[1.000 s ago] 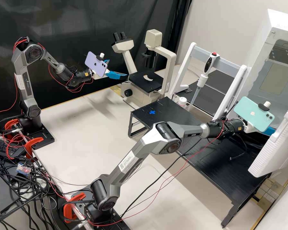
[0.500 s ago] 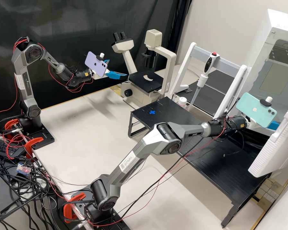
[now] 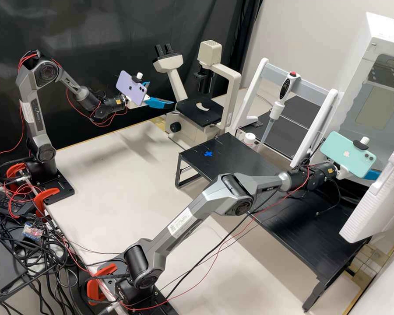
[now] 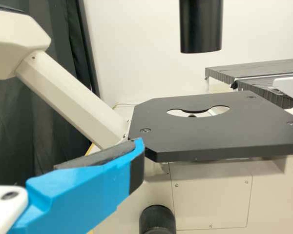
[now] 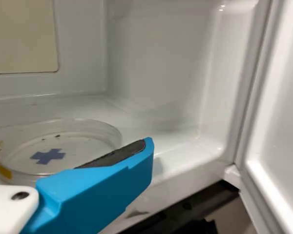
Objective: Move the petri dish to the microscope
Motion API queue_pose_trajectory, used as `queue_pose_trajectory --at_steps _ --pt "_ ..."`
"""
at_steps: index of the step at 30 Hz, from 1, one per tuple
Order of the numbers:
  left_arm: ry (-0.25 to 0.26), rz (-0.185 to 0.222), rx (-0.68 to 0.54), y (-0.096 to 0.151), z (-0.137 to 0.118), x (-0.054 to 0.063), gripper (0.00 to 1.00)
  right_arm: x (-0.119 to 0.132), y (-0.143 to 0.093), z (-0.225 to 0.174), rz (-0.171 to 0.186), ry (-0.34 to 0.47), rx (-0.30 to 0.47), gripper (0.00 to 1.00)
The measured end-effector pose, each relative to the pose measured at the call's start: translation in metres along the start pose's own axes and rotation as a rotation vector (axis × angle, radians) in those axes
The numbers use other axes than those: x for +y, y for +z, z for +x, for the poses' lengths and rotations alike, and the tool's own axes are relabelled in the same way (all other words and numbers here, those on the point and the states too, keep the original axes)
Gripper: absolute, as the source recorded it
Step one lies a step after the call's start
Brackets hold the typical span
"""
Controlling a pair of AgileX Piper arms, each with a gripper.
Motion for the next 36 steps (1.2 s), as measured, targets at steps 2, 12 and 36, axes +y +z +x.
queue_pose_trajectory --at_steps 2,12,36 --pt "0.0 0.0 0.0 0.0 0.0 0.0 1.0 -0.001 0.0 0.0 0.005 -0.009 0.003 1.0" --pt "0.0 0.0 0.0 0.0 0.0 0.0 1.0 -0.002 0.003 0.0 0.0 -0.027 0.005 1.0" --pt "0.0 0.0 0.0 0.0 0.0 0.0 1.0 0.007 0.022 -0.011 -0.014 -0.037 0.006 0.0"
